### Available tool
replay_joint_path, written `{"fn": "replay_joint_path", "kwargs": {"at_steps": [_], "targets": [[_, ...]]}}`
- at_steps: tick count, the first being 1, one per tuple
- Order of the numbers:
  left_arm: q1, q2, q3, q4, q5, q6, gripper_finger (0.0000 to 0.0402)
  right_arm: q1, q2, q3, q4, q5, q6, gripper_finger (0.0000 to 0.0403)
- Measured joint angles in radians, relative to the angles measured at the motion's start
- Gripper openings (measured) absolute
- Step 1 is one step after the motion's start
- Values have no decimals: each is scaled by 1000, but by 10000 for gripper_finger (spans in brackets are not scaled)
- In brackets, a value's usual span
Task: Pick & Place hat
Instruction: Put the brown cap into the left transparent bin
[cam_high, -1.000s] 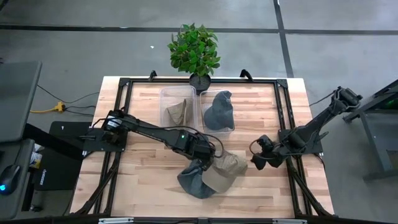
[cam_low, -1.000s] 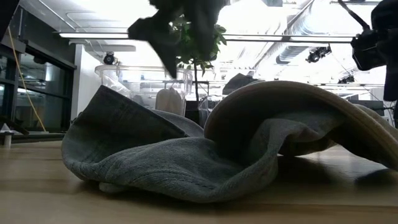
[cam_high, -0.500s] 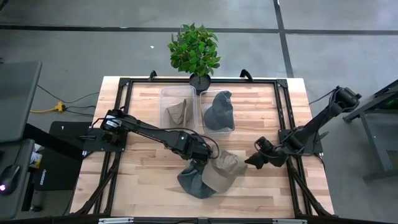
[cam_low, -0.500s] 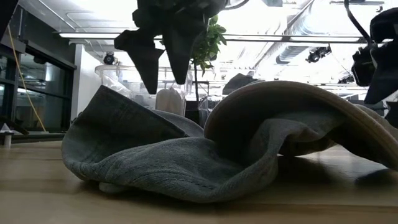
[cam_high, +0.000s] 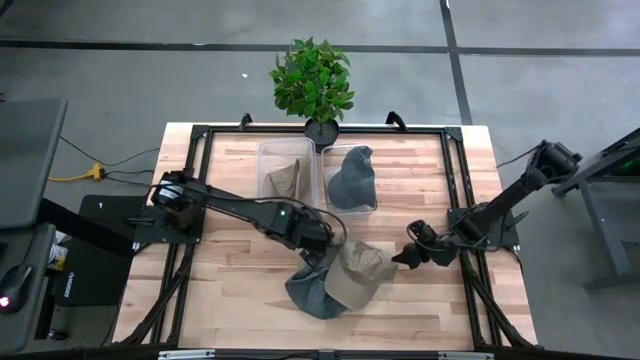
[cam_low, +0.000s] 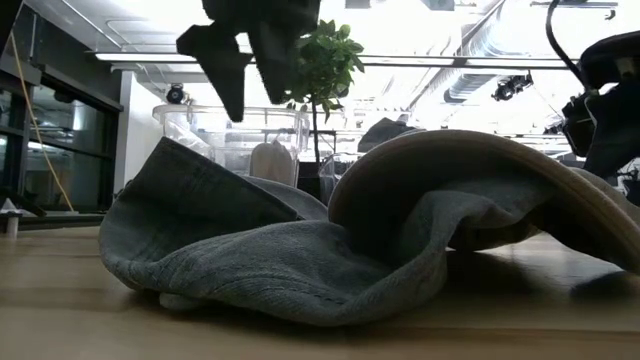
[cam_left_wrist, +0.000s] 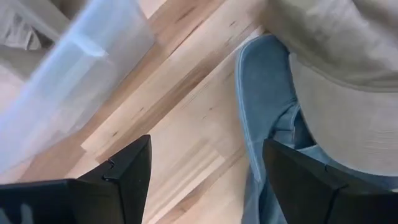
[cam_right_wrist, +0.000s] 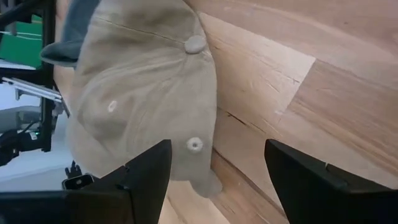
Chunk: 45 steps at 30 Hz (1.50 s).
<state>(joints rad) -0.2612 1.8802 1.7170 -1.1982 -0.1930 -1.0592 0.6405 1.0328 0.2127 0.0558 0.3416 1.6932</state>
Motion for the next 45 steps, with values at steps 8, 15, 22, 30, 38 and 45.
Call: {"fn": "replay_joint_path", "kwargs": {"at_steps": [8,15,22,30,38,45], "targets": [[13,-57,4,16,-31,5,264,-24,128,2,174,-12,-18,253],[13,-71,2,12,-24,9,264,-45,239,3,355,-19,-53,252],[13,-73,2,19,-6,18,264,-52,276,3,443,-18,-100,252],[13,-73,2,21,4,19,264,-52,269,3,461,-9,-123,252],[13,-73,2,22,3,19,264,-105,271,3,459,-8,-146,252],[13,-72,2,22,3,19,264,-156,271,3,459,-78,-173,252]]}}
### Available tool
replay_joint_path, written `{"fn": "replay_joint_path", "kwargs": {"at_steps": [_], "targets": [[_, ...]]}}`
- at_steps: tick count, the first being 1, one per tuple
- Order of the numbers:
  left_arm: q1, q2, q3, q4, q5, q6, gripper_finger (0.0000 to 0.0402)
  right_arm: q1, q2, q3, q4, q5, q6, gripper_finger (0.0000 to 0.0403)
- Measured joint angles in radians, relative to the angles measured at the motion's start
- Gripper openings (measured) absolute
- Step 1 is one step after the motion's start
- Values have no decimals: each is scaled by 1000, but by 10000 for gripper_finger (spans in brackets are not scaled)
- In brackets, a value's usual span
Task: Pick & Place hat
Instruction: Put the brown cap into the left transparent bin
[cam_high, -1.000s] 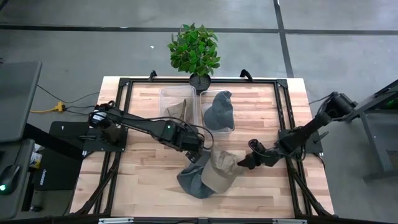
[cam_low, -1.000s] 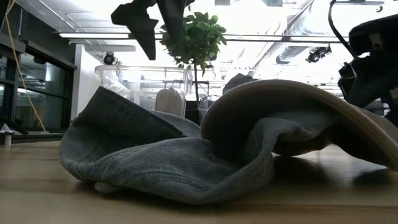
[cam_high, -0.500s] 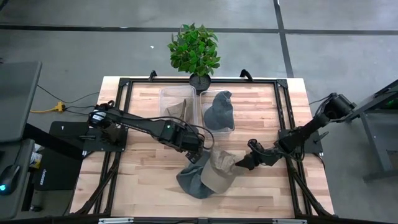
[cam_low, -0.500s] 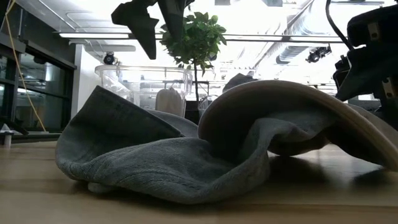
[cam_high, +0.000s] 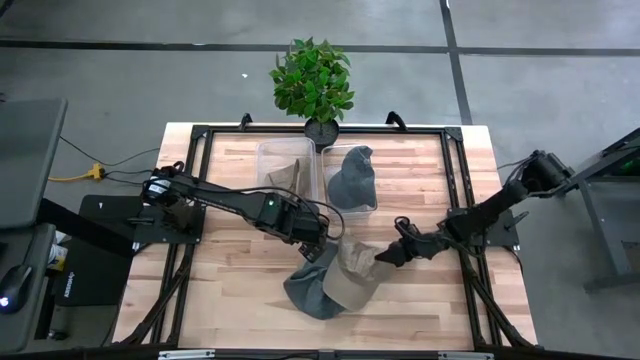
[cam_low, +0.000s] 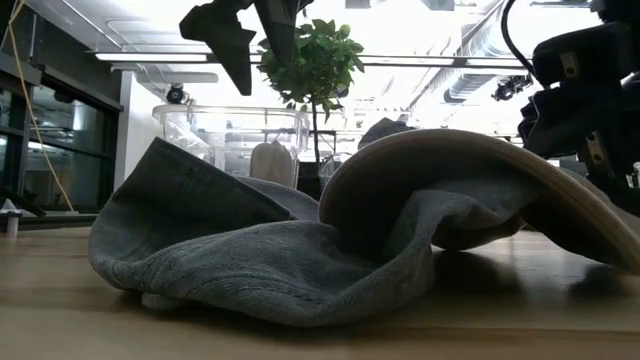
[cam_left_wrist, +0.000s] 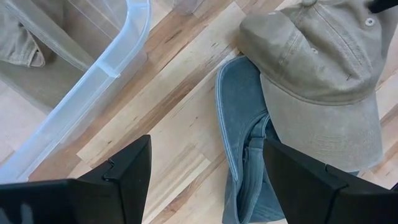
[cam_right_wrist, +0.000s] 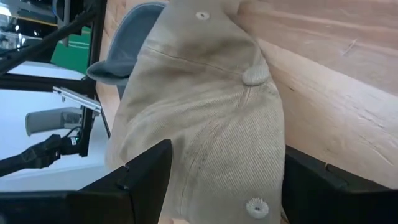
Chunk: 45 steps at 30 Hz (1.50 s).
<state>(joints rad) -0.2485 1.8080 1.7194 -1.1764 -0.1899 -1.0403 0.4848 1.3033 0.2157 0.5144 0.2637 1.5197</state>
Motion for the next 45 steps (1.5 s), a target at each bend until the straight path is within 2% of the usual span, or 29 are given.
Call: {"fn": "replay_joint_path", "kwargs": {"at_steps": [7,14,21,28,35,45], "targets": [[0,0,0,0,0,0,264,-9,19,0,6,-53,1,252],[0,0,0,2,0,0,264,-10,131,71,40,-118,-34,252],[0,0,0,3,3,0,264,-42,228,144,96,-148,-90,252],[0,0,0,6,5,-1,264,-74,235,165,132,-135,-110,243],[0,0,0,7,6,-3,264,-86,235,165,149,-150,-113,181],[0,1,0,7,20,-4,264,-86,220,165,150,-167,-123,48]]}}
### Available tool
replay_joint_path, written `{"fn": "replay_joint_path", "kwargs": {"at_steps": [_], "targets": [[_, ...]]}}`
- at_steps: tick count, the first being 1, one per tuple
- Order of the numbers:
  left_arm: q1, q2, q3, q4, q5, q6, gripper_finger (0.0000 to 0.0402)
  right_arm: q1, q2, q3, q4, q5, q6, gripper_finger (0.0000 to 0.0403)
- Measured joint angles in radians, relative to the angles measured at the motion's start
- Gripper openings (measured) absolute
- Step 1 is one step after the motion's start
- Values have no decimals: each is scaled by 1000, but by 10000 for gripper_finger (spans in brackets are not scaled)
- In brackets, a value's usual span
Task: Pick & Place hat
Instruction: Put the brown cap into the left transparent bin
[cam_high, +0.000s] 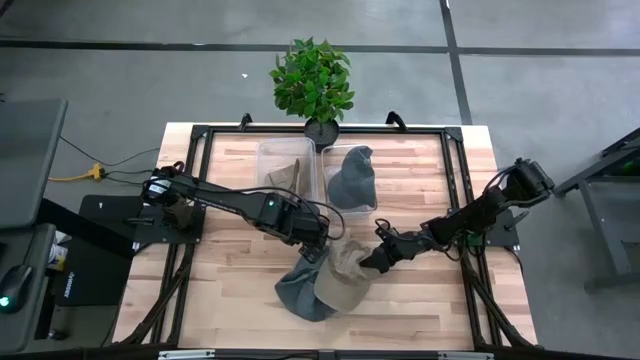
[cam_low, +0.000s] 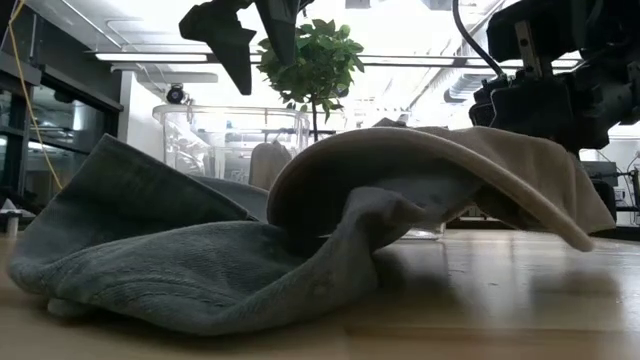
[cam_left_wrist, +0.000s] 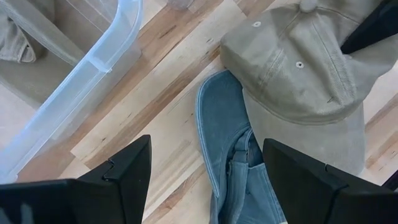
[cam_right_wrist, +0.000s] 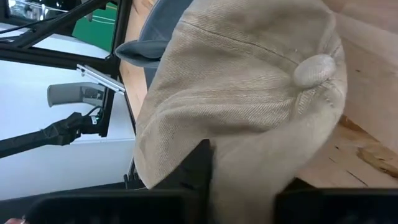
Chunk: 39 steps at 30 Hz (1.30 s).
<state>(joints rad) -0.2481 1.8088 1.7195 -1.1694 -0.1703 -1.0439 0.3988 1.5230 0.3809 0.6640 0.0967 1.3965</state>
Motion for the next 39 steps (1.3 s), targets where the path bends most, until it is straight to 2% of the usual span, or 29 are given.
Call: {"fn": "replay_joint_path", "kwargs": {"at_steps": [2,4,12,21,34,39], "targets": [[0,0,0,0,0,0,264,0,0,0,1,0,-8,19],[0,0,0,0,0,0,264,0,0,0,14,-4,-20,6],[0,0,0,0,7,0,264,0,0,0,94,-32,-48,4],[0,0,0,-2,23,0,264,0,-31,0,101,-55,-62,2],[0,0,0,-8,23,0,264,0,-320,0,-93,-23,-148,1],[0,0,0,-7,23,-1,264,0,-441,0,-133,21,-198,0]]}}
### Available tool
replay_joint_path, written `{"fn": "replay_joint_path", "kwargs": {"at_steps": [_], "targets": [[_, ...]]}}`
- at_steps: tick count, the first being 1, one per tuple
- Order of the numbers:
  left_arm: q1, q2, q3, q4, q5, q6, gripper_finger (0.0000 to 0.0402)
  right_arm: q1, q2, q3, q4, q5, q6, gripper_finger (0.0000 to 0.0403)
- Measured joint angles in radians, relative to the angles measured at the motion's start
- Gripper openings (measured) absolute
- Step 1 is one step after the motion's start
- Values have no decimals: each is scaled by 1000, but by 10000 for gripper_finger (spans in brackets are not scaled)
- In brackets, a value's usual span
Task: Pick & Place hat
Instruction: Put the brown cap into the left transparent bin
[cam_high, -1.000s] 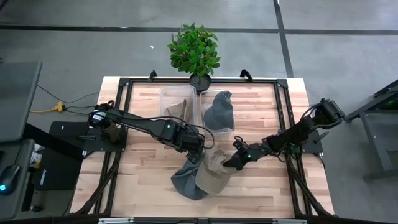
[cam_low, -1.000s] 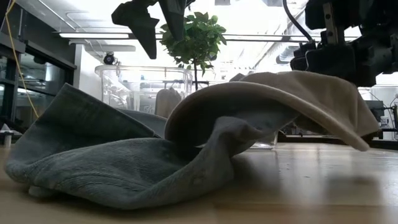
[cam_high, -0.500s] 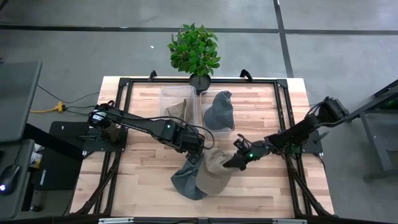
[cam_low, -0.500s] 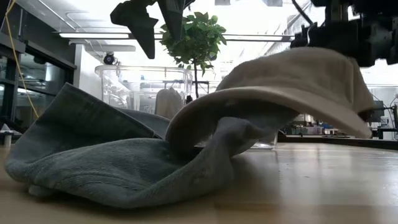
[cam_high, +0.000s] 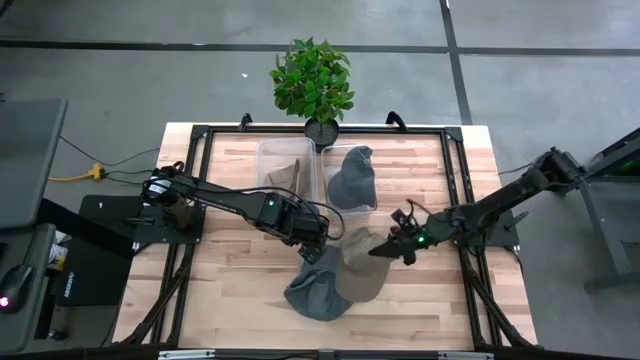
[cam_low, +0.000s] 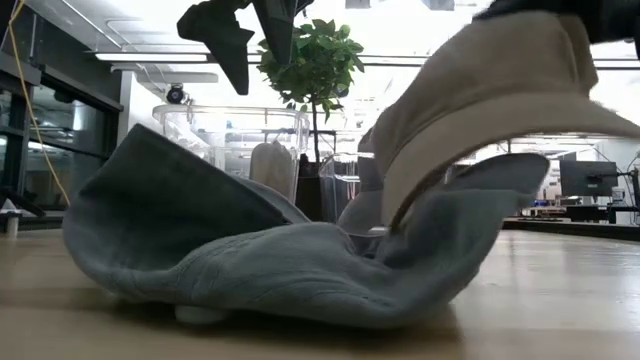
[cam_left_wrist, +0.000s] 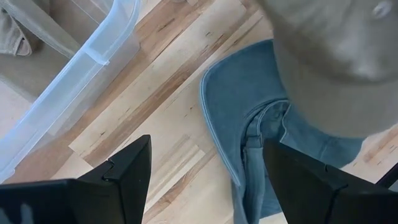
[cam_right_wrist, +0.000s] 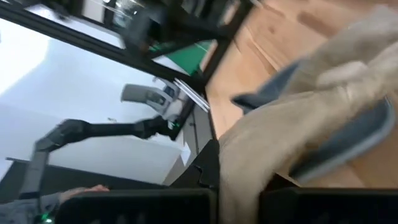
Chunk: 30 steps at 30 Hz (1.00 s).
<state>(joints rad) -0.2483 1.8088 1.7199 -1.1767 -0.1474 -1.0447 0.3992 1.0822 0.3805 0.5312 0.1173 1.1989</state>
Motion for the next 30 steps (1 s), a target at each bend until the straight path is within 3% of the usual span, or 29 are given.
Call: {"fn": "replay_joint_path", "kwargs": {"at_steps": [15,20,30], "targets": [[0,0,0,7,4,-8,264,0,-250,1,-12,128,-167,0],[0,0,0,7,3,-17,264,0,-260,93,-69,129,-260,0],[0,0,0,10,18,-34,264,1,-258,432,-654,181,-349,0]]}}
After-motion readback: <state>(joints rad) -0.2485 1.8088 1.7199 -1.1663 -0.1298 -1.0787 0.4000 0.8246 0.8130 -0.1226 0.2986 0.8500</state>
